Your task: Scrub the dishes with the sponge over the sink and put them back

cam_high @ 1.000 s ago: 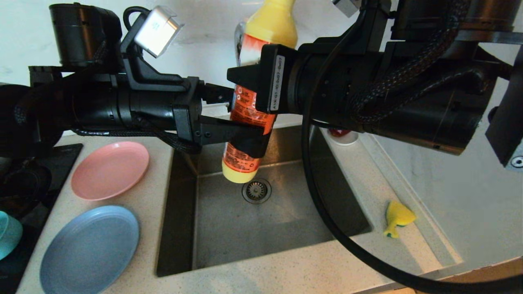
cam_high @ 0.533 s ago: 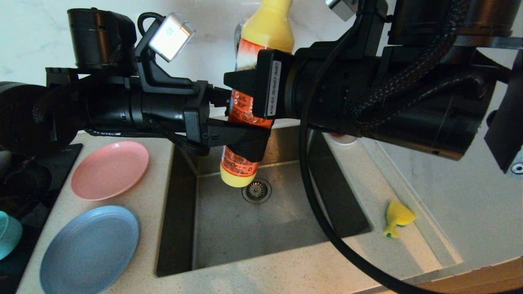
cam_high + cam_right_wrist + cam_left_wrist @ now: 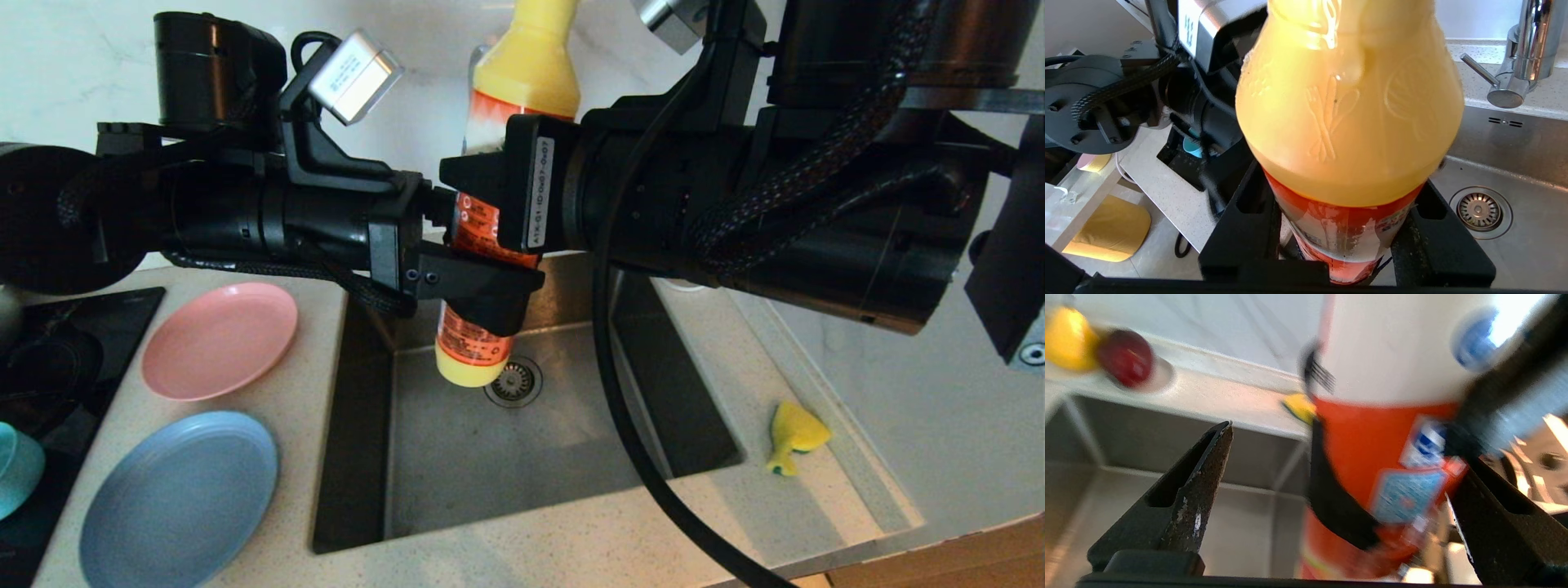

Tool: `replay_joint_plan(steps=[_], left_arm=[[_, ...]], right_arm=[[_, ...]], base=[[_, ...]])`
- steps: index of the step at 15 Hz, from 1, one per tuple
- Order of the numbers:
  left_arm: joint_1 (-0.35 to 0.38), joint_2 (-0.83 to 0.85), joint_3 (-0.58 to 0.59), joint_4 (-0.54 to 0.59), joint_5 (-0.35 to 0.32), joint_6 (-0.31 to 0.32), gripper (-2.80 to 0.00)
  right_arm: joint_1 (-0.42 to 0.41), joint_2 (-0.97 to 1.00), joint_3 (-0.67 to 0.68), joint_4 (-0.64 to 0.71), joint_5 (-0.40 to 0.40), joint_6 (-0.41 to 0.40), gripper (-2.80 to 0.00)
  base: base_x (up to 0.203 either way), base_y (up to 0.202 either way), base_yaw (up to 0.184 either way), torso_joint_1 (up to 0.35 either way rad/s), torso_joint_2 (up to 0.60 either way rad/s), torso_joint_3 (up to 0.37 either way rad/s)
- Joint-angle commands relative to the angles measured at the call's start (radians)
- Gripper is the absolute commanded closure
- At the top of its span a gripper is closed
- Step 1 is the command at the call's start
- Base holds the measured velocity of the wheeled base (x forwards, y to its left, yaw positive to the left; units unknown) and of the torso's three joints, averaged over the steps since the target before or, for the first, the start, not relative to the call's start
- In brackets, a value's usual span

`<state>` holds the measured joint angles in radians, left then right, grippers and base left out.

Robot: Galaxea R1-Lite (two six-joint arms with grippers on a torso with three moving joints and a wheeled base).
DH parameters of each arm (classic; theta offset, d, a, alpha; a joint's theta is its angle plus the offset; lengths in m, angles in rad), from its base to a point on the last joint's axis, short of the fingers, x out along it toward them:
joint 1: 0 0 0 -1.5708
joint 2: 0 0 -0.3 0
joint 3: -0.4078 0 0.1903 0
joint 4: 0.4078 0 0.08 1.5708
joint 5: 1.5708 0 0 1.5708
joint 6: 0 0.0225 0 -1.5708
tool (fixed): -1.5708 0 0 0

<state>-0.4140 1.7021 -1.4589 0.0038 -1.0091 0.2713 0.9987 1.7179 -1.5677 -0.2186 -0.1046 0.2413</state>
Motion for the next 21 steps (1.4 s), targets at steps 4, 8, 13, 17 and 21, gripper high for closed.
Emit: replay_joint_plan(steps=[4, 8, 13, 17, 21], left_arm=[[-0.003, -0.007, -0.001, 0.053, -0.020, 0.004, -2.80], [-0.015, 0.001, -0.004, 0.047, -0.017, 0.005, -2.80], [-0.019, 0.008, 0.003, 0.048, -0.017, 0.012, -2.80], [-0.019, 0.006, -0.002, 0.052, -0.017, 0.009, 0.00], [-0.019, 0.001, 0.003, 0.051, -0.019, 0.012, 0.00]], right_arm=[[0.000, -0.003, 0.005, -0.004, -0.001, 0.001, 0.00], [0.000, 0.000, 0.005, -0.004, -0.001, 0.001, 0.00], [0.000, 0.002, 0.008, -0.004, 0.006, 0.002, 0.00], [0.000, 0.003, 0.005, -0.002, 0.006, 0.001, 0.00], [0.000, -0.001, 0.003, 0.001, 0.013, 0.000, 0.00]], base=[[0.000, 0.000, 0.000, 0.000, 0.00, 0.000], [0.000, 0.000, 0.000, 0.000, 0.00, 0.000], [0.000, 0.000, 0.000, 0.000, 0.00, 0.000], [0.000, 0.000, 0.000, 0.000, 0.00, 0.000], [0.000, 0.000, 0.000, 0.000, 0.00, 0.000]])
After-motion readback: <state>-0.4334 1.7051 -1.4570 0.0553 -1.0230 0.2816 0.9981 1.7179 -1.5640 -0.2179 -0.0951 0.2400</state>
